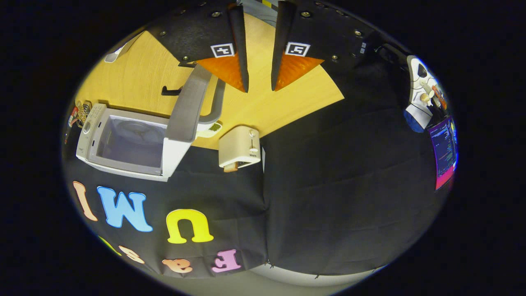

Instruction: Open the microwave, put the food inside, and close the microwave door.

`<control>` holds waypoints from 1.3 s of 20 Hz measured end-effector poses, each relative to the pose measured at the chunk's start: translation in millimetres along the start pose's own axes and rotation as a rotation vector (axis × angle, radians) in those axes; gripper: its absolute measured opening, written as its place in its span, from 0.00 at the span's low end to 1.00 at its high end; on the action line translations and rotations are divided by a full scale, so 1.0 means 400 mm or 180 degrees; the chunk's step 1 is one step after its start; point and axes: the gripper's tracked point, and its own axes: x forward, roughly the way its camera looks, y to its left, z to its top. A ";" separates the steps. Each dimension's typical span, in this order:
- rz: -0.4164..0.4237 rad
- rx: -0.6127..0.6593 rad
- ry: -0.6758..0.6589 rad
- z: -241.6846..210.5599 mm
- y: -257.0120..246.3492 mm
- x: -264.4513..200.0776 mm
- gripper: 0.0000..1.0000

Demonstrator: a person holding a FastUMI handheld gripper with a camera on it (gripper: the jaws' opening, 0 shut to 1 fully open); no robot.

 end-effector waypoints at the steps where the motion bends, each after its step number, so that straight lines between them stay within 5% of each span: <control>1: 0.0050 0.0043 -0.0072 0.024 -0.002 -0.030 0.39; 4: -0.0056 0.0151 -0.0369 0.095 -0.070 -0.120 1.00; 10: -0.0662 0.0374 -0.0523 0.120 -0.318 -0.264 0.99; 17: -0.1316 0.0639 -0.0300 0.018 -0.563 -0.399 0.99; 26: -0.1815 0.1321 0.0088 -0.173 -0.759 -0.477 0.99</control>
